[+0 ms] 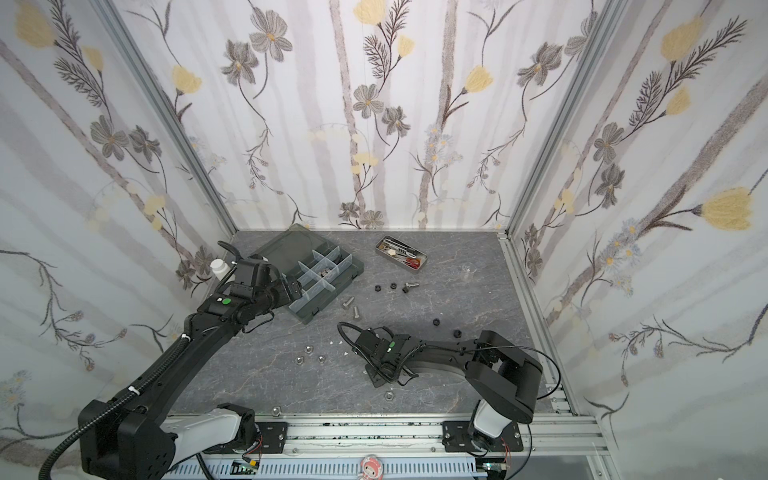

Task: Sort the screws and nuts into containers
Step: 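Grasp the silver hex nut with the right gripper and carry it to the organizer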

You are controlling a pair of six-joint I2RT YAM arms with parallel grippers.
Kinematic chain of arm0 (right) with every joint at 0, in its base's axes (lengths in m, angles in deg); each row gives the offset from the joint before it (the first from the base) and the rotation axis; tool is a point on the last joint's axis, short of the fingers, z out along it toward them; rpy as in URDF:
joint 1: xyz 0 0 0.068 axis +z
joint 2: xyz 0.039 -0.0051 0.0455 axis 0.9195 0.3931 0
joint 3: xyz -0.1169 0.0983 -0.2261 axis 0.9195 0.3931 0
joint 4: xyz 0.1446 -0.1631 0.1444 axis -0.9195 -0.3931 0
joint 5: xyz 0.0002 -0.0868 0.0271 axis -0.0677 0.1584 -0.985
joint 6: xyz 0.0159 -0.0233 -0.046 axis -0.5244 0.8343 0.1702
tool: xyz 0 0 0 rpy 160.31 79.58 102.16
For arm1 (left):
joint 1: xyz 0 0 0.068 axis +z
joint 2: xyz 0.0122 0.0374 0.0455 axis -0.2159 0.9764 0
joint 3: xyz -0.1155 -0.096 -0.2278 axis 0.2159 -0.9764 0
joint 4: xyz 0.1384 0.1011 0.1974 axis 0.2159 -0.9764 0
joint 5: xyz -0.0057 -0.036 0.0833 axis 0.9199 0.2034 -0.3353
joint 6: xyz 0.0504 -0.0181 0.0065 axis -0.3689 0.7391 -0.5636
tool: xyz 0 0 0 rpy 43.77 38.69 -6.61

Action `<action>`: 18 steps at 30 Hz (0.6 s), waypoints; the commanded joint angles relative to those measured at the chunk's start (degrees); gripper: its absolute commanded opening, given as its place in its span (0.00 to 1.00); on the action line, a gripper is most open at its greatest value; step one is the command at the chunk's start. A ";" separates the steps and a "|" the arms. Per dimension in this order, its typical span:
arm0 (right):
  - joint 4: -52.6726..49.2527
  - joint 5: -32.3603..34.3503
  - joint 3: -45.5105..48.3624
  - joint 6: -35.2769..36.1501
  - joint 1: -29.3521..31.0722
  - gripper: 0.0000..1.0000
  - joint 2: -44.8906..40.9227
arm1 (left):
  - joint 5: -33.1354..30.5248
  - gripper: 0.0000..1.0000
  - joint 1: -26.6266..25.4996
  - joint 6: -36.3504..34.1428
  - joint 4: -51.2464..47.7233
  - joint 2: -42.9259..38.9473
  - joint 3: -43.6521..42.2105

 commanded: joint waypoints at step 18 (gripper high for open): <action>-1.86 -4.55 -14.62 7.63 -9.72 0.18 2.19 | 1.34 1.00 0.15 -2.80 -3.04 -5.54 -1.64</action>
